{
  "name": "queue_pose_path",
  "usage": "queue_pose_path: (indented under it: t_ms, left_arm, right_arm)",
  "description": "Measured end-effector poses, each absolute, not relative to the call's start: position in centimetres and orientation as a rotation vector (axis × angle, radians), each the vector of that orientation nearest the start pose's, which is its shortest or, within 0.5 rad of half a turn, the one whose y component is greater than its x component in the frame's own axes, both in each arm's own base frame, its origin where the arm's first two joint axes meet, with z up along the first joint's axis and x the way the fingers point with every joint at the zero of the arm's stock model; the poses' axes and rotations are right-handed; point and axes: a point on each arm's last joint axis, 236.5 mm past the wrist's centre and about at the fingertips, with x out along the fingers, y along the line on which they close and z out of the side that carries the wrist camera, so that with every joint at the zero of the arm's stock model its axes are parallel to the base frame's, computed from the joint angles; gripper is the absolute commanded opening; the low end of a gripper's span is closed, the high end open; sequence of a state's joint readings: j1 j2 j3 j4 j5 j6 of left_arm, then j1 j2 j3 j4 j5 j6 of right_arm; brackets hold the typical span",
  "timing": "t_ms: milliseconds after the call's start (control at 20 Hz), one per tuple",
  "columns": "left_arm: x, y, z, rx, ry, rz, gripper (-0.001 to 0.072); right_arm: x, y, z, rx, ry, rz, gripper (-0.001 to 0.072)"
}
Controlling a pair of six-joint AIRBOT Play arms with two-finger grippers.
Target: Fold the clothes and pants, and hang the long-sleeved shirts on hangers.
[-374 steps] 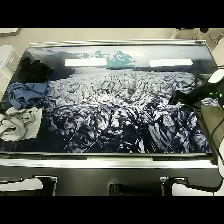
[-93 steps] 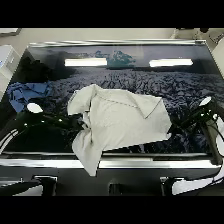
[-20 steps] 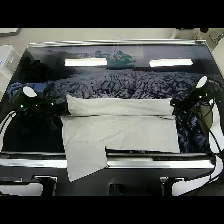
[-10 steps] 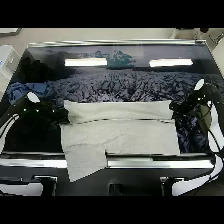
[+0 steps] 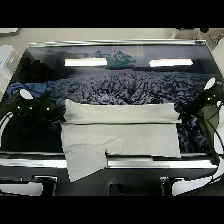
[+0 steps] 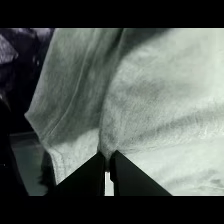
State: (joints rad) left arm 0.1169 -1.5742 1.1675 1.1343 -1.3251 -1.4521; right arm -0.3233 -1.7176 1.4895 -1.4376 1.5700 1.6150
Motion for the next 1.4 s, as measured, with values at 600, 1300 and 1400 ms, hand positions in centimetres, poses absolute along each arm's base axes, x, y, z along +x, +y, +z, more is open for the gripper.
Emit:
queue_pose_path:
  t_ms: [600,1300,1400]
  left_arm:
    - [33.5,-6.0,-7.2,-0.558,1.681,-0.238,0.0502]
    - [16.1,-7.9,-9.4,-0.596,1.796,-0.279,0.0499]
    - [15.6,-8.7,-9.9,-0.601,1.792,-0.3,0.0499]
  right_arm:
    - [33.8,-8.7,-6.1,0.499,1.779,-0.167,0.0618]
    - [27.8,-11.7,-3.2,0.64,1.826,-0.232,0.0603]
    - [27.7,-11.5,-3.1,0.646,1.829,-0.228,0.0602]
